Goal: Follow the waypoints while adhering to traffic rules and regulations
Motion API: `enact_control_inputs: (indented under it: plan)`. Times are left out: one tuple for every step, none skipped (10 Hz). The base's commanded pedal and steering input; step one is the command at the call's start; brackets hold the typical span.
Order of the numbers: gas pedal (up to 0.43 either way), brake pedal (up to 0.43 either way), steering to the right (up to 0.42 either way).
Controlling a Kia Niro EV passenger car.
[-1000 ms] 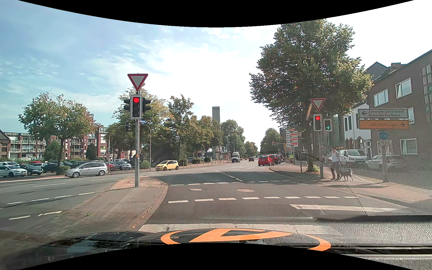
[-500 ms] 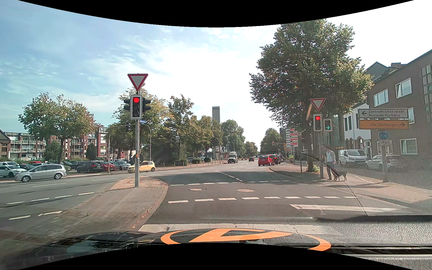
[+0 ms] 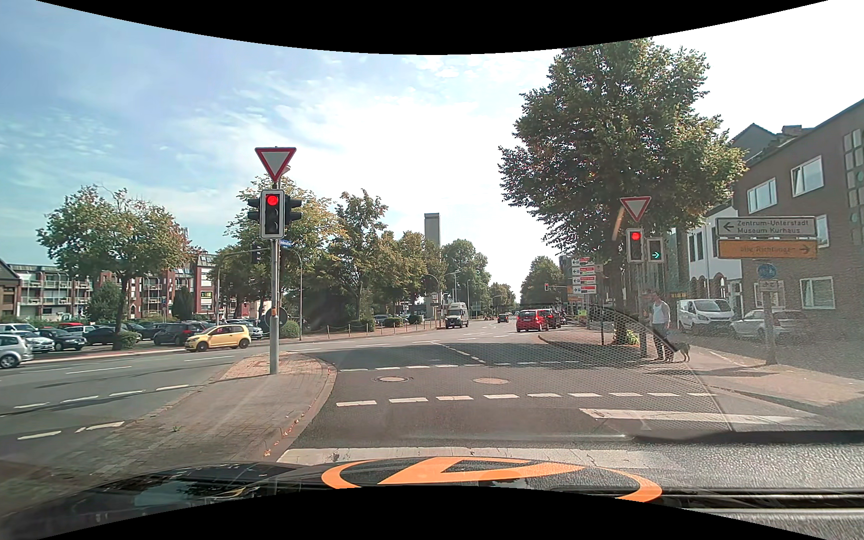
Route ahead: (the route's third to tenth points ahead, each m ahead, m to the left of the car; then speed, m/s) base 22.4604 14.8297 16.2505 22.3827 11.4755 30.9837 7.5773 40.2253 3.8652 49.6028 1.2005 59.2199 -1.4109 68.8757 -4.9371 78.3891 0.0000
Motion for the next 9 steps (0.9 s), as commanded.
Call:
enact_control_inputs:
  plan:
    - [0.0,0.299,-0.013]
    - [0.0,0.299,-0.013]
    - [0.0,0.299,-0.012]
    - [0.0,0.299,-0.013]
    - [0.0,0.299,-0.013]
    - [0.0,0.299,-0.013]
    - [0.0,0.299,-0.012]
    - [0.0,0.299,-0.012]
    - [0.0,0.299,-0.013]
